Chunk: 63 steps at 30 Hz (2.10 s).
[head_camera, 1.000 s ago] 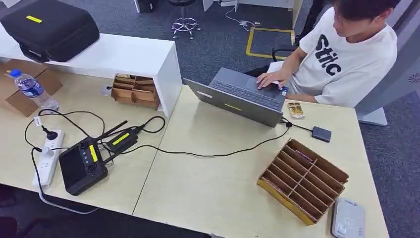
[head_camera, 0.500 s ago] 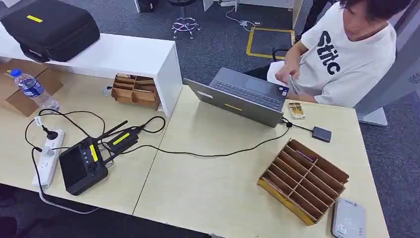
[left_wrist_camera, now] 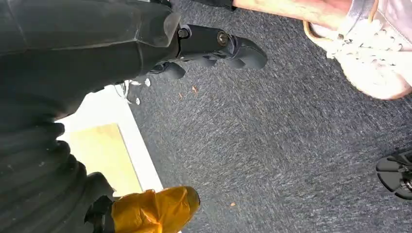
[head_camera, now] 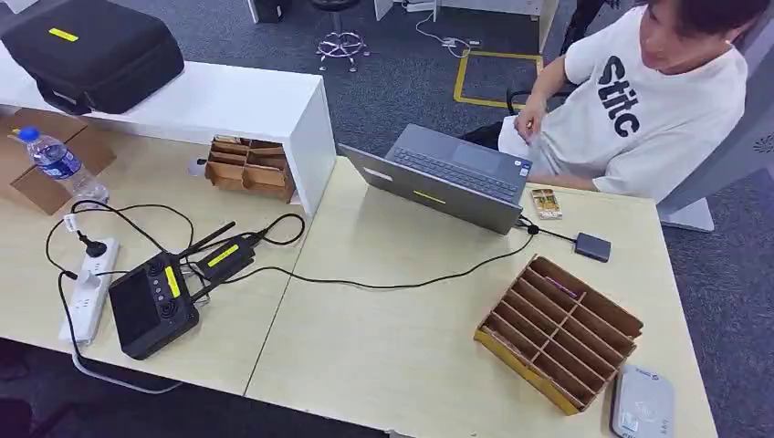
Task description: Pass the card to the sensor for recognition and then transmit it.
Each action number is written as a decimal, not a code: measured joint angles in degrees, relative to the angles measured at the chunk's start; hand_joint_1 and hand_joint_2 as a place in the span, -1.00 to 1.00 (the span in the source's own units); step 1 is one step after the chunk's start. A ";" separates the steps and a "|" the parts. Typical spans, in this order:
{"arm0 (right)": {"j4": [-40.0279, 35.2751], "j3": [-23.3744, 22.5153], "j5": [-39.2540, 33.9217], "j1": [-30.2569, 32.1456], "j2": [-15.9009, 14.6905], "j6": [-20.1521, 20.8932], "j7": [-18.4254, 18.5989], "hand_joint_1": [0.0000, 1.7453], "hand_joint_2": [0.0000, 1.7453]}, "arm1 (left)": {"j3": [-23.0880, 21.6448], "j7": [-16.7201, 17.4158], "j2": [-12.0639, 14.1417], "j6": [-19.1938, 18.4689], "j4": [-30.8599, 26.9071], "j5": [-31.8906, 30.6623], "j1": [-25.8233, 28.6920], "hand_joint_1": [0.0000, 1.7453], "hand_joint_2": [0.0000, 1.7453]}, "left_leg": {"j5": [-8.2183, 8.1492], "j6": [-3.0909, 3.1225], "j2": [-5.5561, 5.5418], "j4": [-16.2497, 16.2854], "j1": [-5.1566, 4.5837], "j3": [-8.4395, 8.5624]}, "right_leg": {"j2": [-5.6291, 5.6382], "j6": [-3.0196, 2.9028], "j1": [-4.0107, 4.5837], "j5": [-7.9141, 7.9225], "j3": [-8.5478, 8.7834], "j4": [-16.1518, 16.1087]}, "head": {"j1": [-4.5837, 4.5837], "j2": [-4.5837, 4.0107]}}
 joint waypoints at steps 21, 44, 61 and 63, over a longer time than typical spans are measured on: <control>6.03 18.11 18.75 2.87 13.24 -0.16 22.08 -1.00 1.00 | -5.64 6.44 -1.07 14.80 0.00 1.81 -0.40 -1.00 1.00 | 0.02 -0.03 0.01 -0.07 0.02 0.01 | -0.01 -0.05 0.01 -0.05 0.01 0.02 | 0.02 0.00; 6.49 18.80 28.01 2.97 15.28 14.30 21.36 -1.00 1.00 | -8.70 5.62 0.00 -0.34 0.00 0.83 -1.08 -1.00 1.00 | 0.01 -0.02 0.02 -0.07 0.03 0.02 | 0.00 -0.02 0.02 -0.08 0.03 0.01 | 0.02 0.00; 7.37 21.62 33.40 3.43 15.65 26.43 18.30 -1.00 1.00 | -8.81 2.29 1.51 -4.88 0.00 0.50 -0.97 -1.00 -1.00 | 0.00 -0.01 0.01 -0.07 0.03 0.02 | 0.00 -0.02 0.04 -0.08 0.02 0.01 | 0.00 0.00; 7.50 21.64 33.21 3.46 15.67 26.43 18.17 -0.12 1.00 | -8.98 2.23 1.57 -4.50 0.00 0.48 -0.95 0.64 1.00 | 0.00 -0.01 0.00 -0.07 0.02 0.02 | -0.01 -0.02 0.03 -0.08 0.02 0.01 | 0.02 0.00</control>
